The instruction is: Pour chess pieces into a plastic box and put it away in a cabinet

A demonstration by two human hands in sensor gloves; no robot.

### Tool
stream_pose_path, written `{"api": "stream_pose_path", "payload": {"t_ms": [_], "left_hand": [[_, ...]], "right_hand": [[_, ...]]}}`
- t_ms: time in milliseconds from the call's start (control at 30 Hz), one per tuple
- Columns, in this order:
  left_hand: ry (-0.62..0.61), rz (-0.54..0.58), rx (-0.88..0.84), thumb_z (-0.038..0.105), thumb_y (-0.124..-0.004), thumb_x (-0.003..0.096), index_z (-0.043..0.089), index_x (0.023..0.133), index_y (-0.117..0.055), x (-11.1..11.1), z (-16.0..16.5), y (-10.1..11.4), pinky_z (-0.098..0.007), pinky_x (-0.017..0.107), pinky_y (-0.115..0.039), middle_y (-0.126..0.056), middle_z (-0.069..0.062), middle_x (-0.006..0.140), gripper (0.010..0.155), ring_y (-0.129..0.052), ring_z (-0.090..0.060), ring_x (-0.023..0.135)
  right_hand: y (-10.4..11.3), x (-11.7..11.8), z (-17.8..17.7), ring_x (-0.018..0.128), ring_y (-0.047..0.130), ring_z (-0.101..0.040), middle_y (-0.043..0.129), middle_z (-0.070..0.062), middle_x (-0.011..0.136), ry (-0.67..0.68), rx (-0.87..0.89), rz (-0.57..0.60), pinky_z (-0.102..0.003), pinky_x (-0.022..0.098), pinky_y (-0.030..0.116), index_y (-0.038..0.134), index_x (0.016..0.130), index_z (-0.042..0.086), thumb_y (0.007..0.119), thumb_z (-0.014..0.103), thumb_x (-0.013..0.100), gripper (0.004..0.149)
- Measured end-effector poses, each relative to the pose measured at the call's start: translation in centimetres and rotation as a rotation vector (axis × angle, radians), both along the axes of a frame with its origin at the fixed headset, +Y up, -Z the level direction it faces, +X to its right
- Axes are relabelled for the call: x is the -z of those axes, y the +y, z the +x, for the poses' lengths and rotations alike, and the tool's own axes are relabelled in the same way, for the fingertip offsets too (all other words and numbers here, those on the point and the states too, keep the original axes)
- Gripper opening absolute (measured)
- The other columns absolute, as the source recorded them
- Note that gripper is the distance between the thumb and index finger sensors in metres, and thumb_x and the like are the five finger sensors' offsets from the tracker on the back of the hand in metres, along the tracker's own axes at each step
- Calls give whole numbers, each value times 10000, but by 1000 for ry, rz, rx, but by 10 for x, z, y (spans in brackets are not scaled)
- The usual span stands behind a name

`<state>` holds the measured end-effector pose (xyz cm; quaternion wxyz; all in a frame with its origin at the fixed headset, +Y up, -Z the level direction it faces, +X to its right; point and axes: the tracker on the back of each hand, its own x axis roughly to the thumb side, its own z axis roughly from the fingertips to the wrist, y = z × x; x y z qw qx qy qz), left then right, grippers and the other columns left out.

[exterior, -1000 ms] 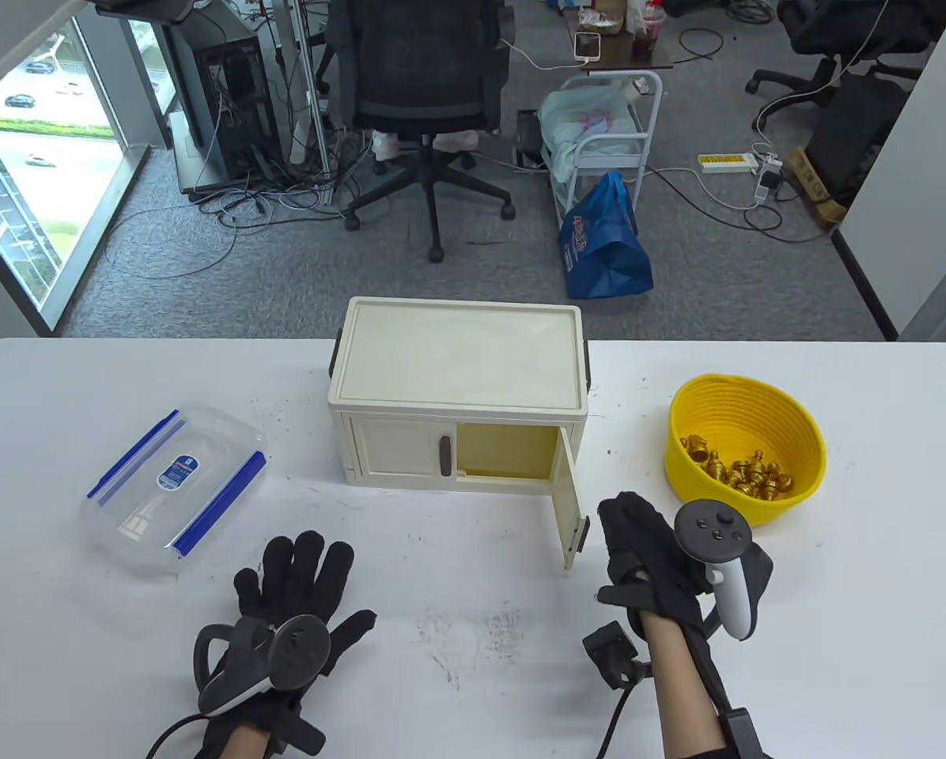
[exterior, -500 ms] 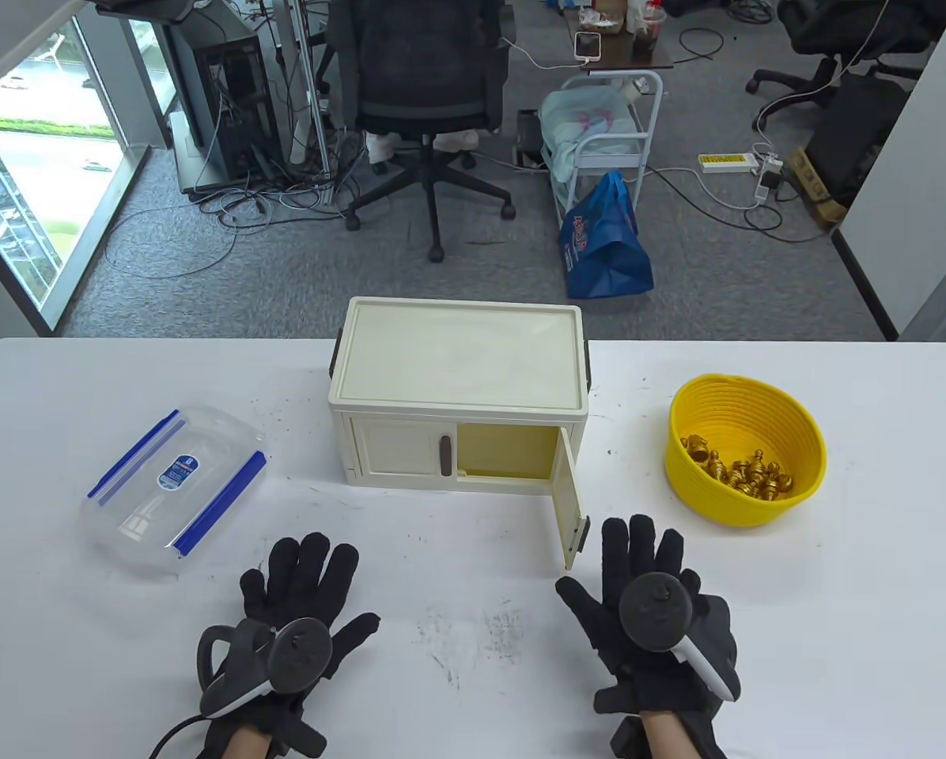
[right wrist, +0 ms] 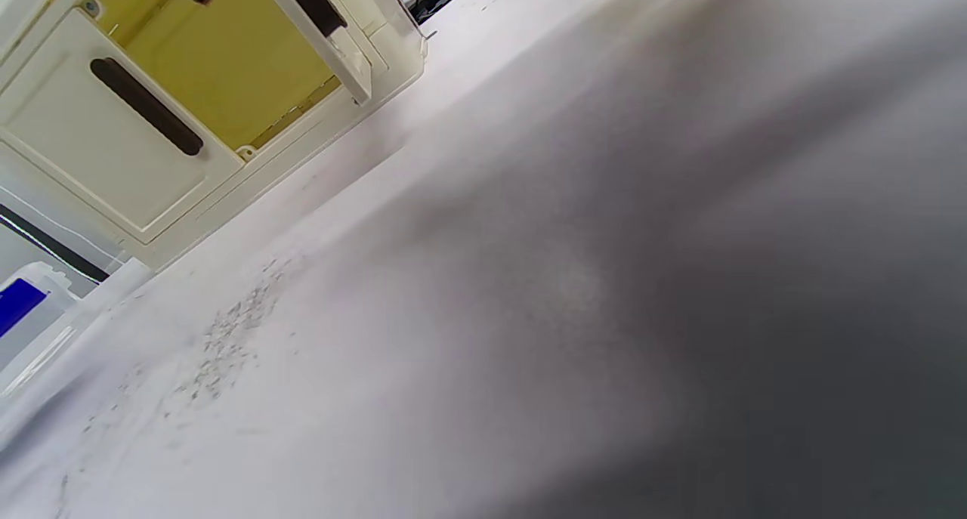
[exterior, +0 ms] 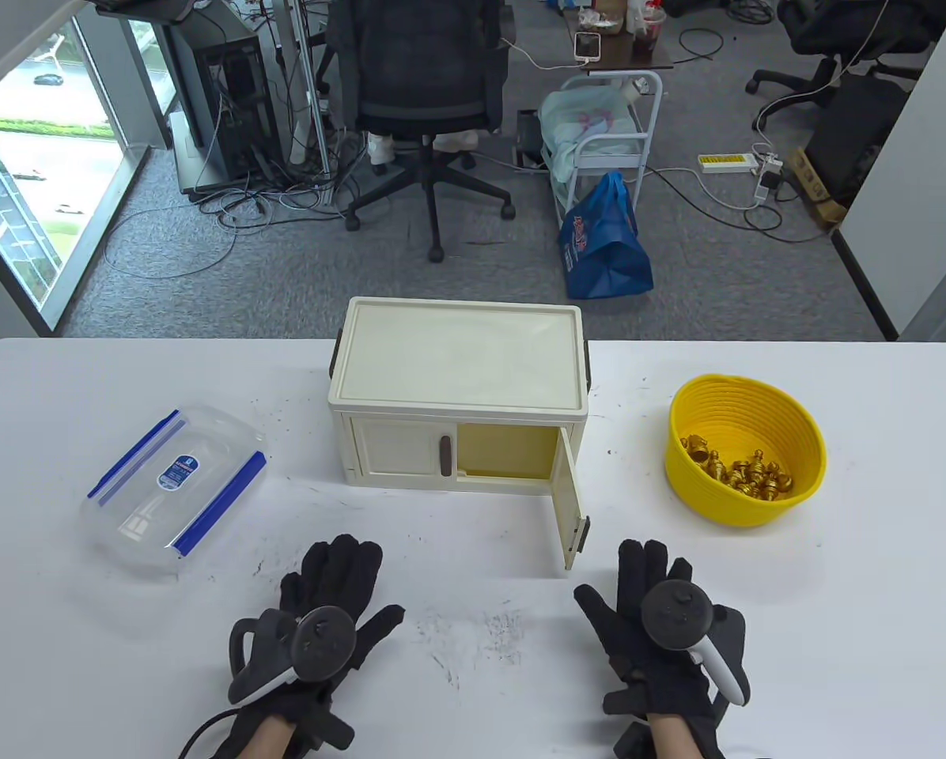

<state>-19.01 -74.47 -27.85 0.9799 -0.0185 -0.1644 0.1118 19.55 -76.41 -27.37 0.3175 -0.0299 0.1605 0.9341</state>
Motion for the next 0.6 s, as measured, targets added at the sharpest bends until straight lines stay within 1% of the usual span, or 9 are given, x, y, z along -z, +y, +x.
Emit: {"api": "stream_pose_path", "payload": {"t_ms": [67, 133, 200, 267, 300, 400, 467, 567, 600], "left_hand": [[-5, -47, 36, 624, -490, 673, 160, 1295, -352, 11, 13, 6, -742, 748, -521, -390, -254, 1318, 788, -449, -569, 1161], [12, -40, 107, 627, -492, 672, 164, 1294, -346, 28, 31, 18, -733, 753, -528, -391, -244, 1320, 789, -458, -558, 1164], [81, -12, 155, 637, -497, 665, 177, 1294, -343, 42, 44, 31, -713, 769, -543, -414, -214, 1324, 794, -479, -525, 1178], [206, -37, 162, 653, -500, 663, 199, 1297, -332, 60, 58, 45, -664, 798, -575, -430, -172, 1334, 798, -506, -478, 1194], [251, -60, 154, 635, -514, 671, 207, 1295, -340, 69, 63, 50, -608, 797, -637, -458, -158, 1327, 776, -559, -446, 1183], [321, -19, 124, 544, -577, 688, 159, 1260, -451, 91, 74, 59, -485, 689, -788, -640, -157, 1237, 701, -767, -376, 1061], [407, 19, 153, 526, -599, 686, 144, 1232, -524, 104, 82, 63, -442, 636, -828, -734, -149, 1171, 670, -849, -347, 983], [479, 78, 182, 528, -609, 683, 146, 1171, -635, 119, 92, 67, -379, 564, -870, -866, -110, 1052, 621, -959, -283, 847], [479, 85, 196, 517, -619, 682, 164, 1124, -701, 123, 95, 68, -357, 533, -885, -924, -76, 982, 572, -997, -246, 783]], "right_hand": [[0, 1, 0, 1095, 31, -478, 77, -131, 1258, 1, 6, 1, -672, 735, 144, 179, 1200, 228, 609, 657, 605, 850], [-1, 1, 0, 1096, 33, -479, 81, -134, 1259, 9, 16, -1, -673, 734, 143, 183, 1201, 229, 614, 653, 607, 848], [-1, 1, 0, 1097, 34, -477, 81, -131, 1259, 13, 24, -6, -673, 736, 145, 183, 1201, 231, 617, 652, 606, 849], [-2, 2, 2, 1098, 29, -476, 78, -129, 1260, 11, 36, -15, -672, 737, 141, 180, 1201, 231, 615, 651, 608, 847], [-3, 2, 2, 1098, 28, -475, 78, -129, 1260, 11, 42, -20, -672, 737, 139, 181, 1201, 235, 615, 651, 608, 844], [-4, 3, 3, 1099, 26, -473, 74, -128, 1260, 15, 52, -23, -672, 737, 137, 177, 1201, 234, 614, 651, 608, 847], [-4, 3, 2, 1099, 30, -474, 78, -127, 1261, 21, 53, -20, -673, 736, 140, 182, 1201, 233, 620, 648, 609, 846], [-5, 4, 2, 1101, 36, -475, 84, -130, 1262, 46, 63, -28, -674, 737, 145, 193, 1203, 234, 632, 639, 611, 841], [-6, 4, 2, 1101, 37, -475, 85, -129, 1262, 45, 60, -30, -675, 737, 146, 194, 1203, 231, 634, 640, 610, 843]]}}
